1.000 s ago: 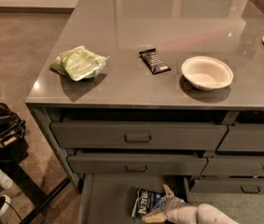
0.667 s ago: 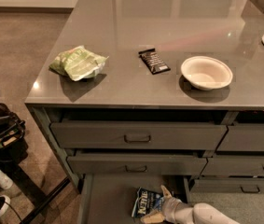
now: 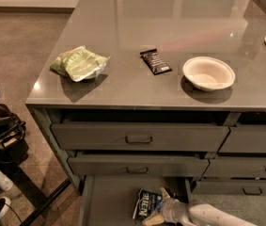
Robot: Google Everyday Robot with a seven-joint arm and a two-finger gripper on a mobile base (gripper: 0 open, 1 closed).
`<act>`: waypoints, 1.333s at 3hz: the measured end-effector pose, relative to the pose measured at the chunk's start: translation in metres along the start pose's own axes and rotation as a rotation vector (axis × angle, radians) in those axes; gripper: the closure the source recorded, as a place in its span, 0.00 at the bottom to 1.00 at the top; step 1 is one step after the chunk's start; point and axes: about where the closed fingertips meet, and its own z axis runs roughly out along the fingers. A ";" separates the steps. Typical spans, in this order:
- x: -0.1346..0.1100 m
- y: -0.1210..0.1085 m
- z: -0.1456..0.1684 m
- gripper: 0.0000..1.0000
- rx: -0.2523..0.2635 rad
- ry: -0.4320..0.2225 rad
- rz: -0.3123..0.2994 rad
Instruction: Pick blue chip bag from bottom drawer and place on counter
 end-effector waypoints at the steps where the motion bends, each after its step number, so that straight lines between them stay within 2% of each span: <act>1: 0.003 -0.001 0.004 0.00 0.001 0.015 -0.008; 4: 0.045 -0.006 0.027 0.00 -0.044 0.071 0.019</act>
Offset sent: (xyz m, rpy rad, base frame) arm 0.0016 -0.0088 -0.0347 -0.0246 0.0395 0.0215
